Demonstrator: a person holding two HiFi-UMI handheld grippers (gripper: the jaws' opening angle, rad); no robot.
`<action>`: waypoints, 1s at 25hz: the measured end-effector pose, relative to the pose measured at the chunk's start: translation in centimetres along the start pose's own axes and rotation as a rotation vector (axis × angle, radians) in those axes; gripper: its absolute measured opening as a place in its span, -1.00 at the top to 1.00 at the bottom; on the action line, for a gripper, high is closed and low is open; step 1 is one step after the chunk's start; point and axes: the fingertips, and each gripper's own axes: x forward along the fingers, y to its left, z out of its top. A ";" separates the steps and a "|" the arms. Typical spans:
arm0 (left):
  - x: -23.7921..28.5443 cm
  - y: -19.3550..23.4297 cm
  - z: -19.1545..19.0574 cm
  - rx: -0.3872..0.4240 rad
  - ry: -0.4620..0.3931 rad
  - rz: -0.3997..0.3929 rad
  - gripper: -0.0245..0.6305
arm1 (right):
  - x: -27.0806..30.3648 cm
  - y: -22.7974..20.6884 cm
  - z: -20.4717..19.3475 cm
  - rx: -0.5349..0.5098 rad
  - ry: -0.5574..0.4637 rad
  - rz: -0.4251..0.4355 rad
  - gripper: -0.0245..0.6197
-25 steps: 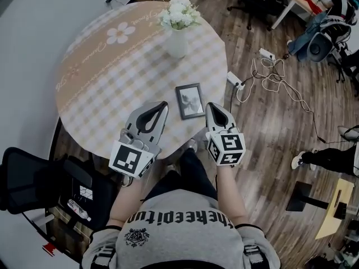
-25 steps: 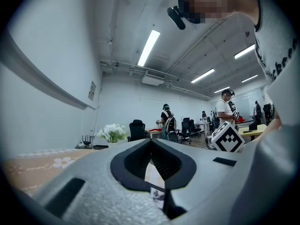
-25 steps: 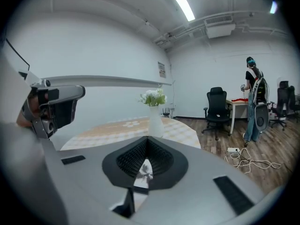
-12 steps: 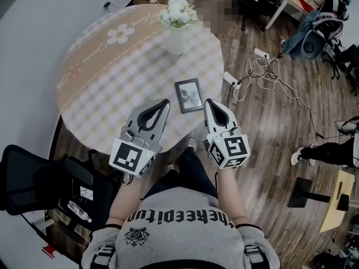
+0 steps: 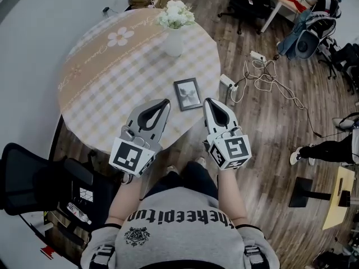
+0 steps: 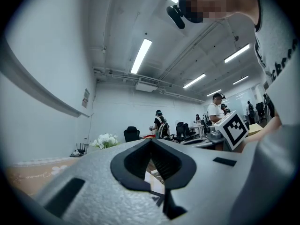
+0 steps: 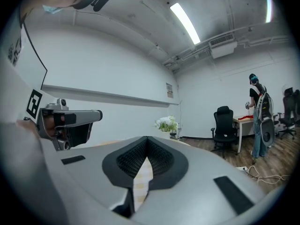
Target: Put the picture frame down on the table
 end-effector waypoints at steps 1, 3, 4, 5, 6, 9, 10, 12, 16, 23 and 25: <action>-0.1 -0.2 0.2 0.002 -0.002 -0.001 0.88 | -0.2 0.1 0.2 -0.001 -0.005 0.006 0.90; -0.2 -0.5 0.4 0.007 -0.003 0.000 0.88 | -0.5 0.4 0.6 -0.003 -0.014 0.019 0.90; -0.2 -0.6 0.6 0.010 -0.003 0.002 0.88 | -0.6 0.5 0.8 -0.004 -0.017 0.023 0.90; -0.3 -0.7 0.7 0.013 -0.005 0.005 0.88 | -0.6 0.5 1.0 -0.005 -0.020 0.026 0.90; -0.3 -0.9 0.8 0.015 -0.006 0.008 0.88 | -0.7 0.5 1.1 -0.006 -0.022 0.028 0.90; -0.6 -1.4 1.3 0.021 -0.007 0.024 0.88 | -1.4 0.6 1.5 -0.016 -0.024 0.035 0.90; -0.6 -1.7 1.3 0.023 -0.006 0.031 0.88 | -1.7 0.6 1.6 -0.020 -0.025 0.040 0.90; -0.8 -2.3 1.5 0.023 -0.006 0.048 0.88 | -2.5 0.6 1.8 -0.026 -0.027 0.050 0.90; -0.8 -4.4 2.2 0.026 -0.016 0.067 0.88 | -4.5 0.1 2.6 -0.032 -0.042 0.070 0.90; -1.4 -7.9 2.9 0.031 -0.016 0.120 0.88 | -7.6 -0.1 3.3 -0.045 -0.051 0.141 0.90; -1.7 -8.7 3.1 0.039 -0.015 0.137 0.88 | -8.4 0.0 3.5 -0.048 -0.054 0.162 0.90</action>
